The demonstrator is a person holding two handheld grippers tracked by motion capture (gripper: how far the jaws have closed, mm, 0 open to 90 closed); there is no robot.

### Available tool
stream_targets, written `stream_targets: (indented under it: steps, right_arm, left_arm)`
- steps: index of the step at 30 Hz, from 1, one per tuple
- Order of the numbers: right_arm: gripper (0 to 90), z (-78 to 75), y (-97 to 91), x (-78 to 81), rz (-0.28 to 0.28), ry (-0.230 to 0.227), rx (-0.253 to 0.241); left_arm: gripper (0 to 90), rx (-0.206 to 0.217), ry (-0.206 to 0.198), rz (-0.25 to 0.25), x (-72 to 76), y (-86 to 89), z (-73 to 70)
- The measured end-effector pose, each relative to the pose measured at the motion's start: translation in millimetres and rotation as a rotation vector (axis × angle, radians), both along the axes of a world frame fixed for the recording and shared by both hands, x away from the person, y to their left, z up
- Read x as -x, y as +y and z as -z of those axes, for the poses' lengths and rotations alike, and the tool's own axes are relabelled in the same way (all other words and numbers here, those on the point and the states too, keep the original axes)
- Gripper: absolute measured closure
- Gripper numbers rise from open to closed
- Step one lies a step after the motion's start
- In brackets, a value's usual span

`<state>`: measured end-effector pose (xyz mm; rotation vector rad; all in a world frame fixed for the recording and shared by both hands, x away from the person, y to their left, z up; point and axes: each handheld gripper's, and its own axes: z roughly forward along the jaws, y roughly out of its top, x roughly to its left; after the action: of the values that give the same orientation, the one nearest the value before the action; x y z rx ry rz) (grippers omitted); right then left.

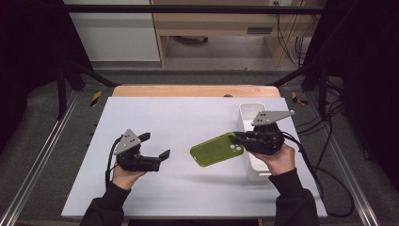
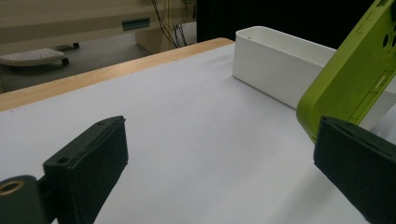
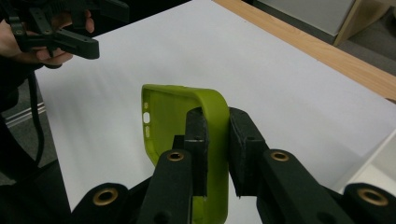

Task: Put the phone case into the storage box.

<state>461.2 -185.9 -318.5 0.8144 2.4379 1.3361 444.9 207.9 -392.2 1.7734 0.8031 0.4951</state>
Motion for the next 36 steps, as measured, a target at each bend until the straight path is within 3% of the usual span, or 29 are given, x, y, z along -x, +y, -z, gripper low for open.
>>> stream_targets:
  steps: [5, 11, 25, 36]
  right_arm:
    - [79.4, -6.5, -1.5, 1.5, 0.005, -0.018, 0.019]
    - [79.4, -16.5, -1.8, 3.3, 0.011, -0.052, 0.051]
    - [79.4, -41.3, -3.4, 5.6, 0.039, -0.137, 0.123]
    - [79.4, -57.3, -6.7, 4.4, 0.064, -0.177, 0.171]
  left_arm:
    - [1.8, 0.02, -0.003, -0.012, 0.2, 12.3, 8.0]
    - [1.7, 0.007, -0.003, -0.036, 1.7, 26.0, 16.4]
    - [1.8, 0.01, -0.046, -0.062, 5.0, 46.6, 31.9]
    - [1.7, -0.001, -0.044, -0.072, 6.3, 57.2, 42.4]
